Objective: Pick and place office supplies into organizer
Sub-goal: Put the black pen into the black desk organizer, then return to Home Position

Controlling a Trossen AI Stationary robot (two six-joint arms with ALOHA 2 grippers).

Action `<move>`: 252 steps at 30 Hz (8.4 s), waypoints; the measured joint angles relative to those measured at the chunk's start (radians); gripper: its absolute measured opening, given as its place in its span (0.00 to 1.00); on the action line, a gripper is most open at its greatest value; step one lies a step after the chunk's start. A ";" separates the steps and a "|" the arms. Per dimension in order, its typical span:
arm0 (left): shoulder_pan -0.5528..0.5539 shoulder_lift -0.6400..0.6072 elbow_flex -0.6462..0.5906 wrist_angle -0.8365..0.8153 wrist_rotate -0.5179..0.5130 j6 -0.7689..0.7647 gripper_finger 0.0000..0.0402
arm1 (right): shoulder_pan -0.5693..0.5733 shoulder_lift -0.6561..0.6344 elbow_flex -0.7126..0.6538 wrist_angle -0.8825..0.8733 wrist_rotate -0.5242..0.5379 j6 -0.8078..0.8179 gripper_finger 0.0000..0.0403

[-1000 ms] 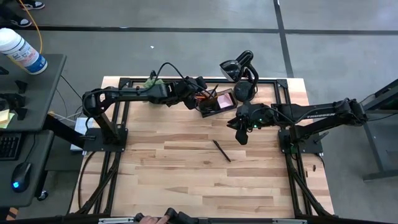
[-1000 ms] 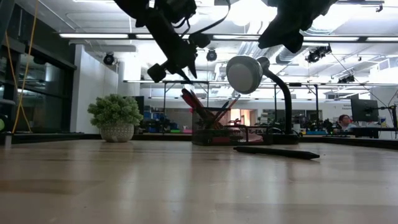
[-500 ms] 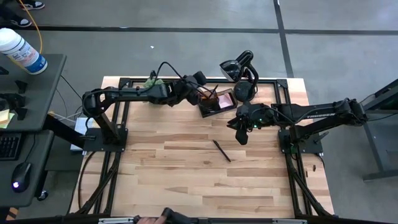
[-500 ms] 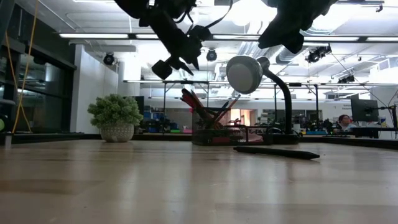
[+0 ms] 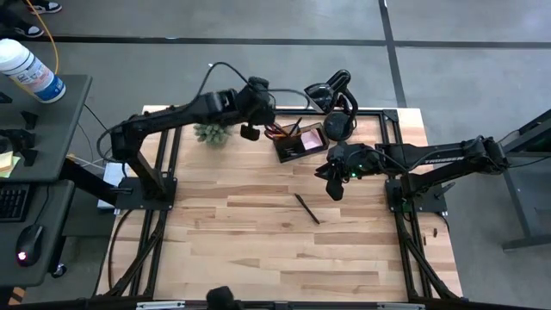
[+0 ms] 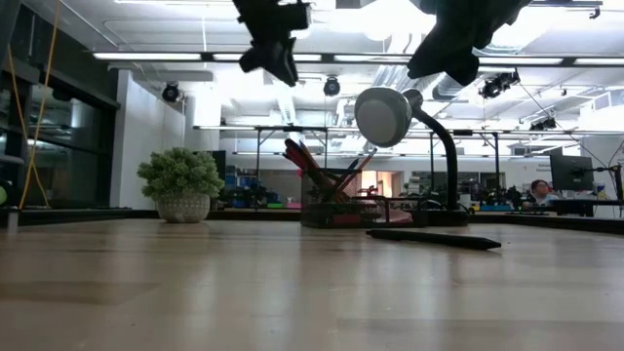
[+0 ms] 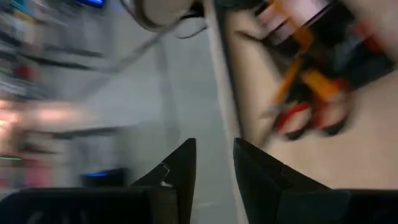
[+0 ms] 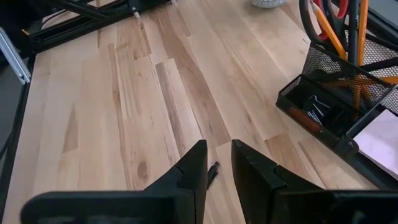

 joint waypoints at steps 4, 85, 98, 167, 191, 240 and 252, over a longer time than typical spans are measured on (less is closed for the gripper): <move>0.061 -0.001 0.020 -0.136 0.154 -0.222 0.24 | 0.000 0.000 0.000 -0.001 0.002 0.007 0.17; -1.044 -0.296 -0.460 -0.067 -0.194 -1.495 0.00 | 0.031 0.531 0.000 0.147 -0.005 0.531 0.32; -0.907 -0.414 -0.554 0.086 -0.025 -1.240 0.00 | 0.033 0.714 0.315 -0.252 0.112 0.548 0.33; -0.801 -0.413 -0.554 0.136 -0.028 -1.194 0.00 | 0.100 0.890 0.525 -0.351 0.011 0.350 0.07; -0.801 -0.413 -0.554 0.089 -0.016 -1.182 0.00 | -0.059 0.821 1.071 -0.594 0.603 -0.026 0.06; -0.801 -0.412 -0.553 0.137 -0.052 -1.197 0.00 | -0.322 0.717 0.324 0.641 0.436 -0.399 0.11; -0.801 -0.413 -0.553 0.137 -0.052 -1.197 0.00 | -0.316 0.711 0.325 0.644 0.435 -0.384 0.16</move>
